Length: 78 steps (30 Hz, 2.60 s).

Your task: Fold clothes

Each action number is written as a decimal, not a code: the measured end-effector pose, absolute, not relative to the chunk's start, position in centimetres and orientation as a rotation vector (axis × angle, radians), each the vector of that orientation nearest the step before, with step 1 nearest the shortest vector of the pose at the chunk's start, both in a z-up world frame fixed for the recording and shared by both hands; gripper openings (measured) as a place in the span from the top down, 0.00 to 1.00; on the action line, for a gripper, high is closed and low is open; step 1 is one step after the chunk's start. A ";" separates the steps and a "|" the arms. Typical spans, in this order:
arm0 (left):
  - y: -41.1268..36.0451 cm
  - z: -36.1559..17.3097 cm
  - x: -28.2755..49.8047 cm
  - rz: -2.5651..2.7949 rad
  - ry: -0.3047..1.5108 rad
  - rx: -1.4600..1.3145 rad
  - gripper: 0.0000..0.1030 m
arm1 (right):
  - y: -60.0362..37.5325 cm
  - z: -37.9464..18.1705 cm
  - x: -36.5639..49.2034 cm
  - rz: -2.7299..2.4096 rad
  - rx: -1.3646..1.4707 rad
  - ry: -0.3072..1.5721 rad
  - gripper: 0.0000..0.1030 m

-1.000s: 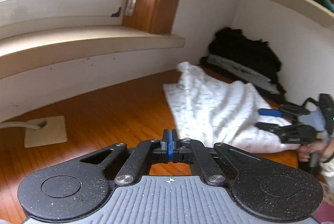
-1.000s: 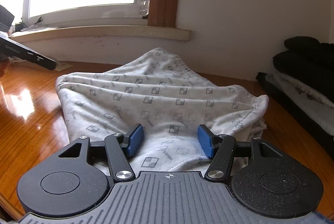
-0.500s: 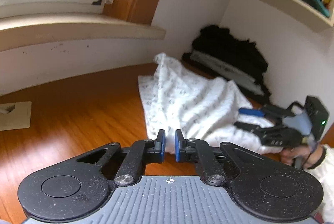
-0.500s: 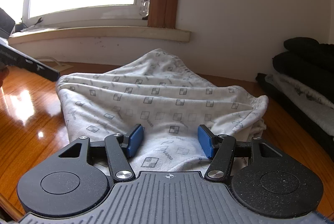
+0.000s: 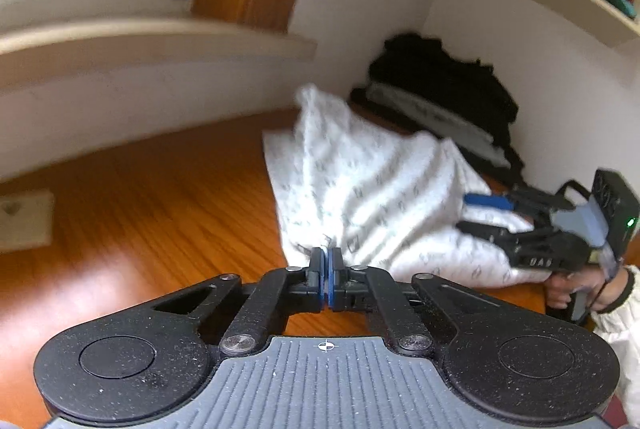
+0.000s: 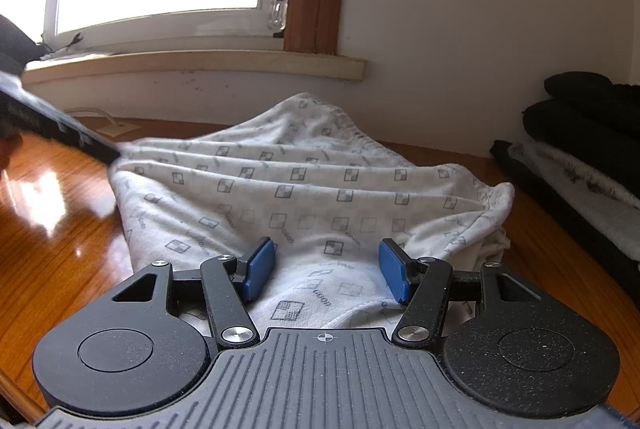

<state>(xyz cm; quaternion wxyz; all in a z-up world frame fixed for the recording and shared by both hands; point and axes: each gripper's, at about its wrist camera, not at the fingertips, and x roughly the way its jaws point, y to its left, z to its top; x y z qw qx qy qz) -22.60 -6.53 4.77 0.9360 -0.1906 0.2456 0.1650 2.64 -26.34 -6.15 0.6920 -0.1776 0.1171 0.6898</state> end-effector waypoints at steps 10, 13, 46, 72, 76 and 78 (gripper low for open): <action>-5.6 4.9 -23.8 0.360 0.457 -0.402 1.00 | -26.3 -6.2 2.8 1.549 -0.399 0.262 0.44; -5.6 4.9 -23.6 0.373 0.477 -0.390 0.96 | -26.2 -6.1 2.8 1.551 -0.403 0.261 0.44; -5.7 3.5 -22.7 0.271 0.566 -0.355 0.77 | -26.2 -5.2 -2.3 1.703 -0.526 0.290 0.36; -6.8 7.4 -23.7 0.374 0.546 -0.186 0.99 | -26.8 -5.3 -2.2 1.704 -0.493 0.289 0.36; -7.8 7.6 -21.4 0.337 0.542 -0.185 0.96 | -27.8 -4.3 -1.3 1.690 -0.483 0.301 0.37; -7.9 7.7 -19.7 0.316 0.545 -0.176 0.97 | -28.7 -3.8 -0.4 1.682 -0.463 0.316 0.40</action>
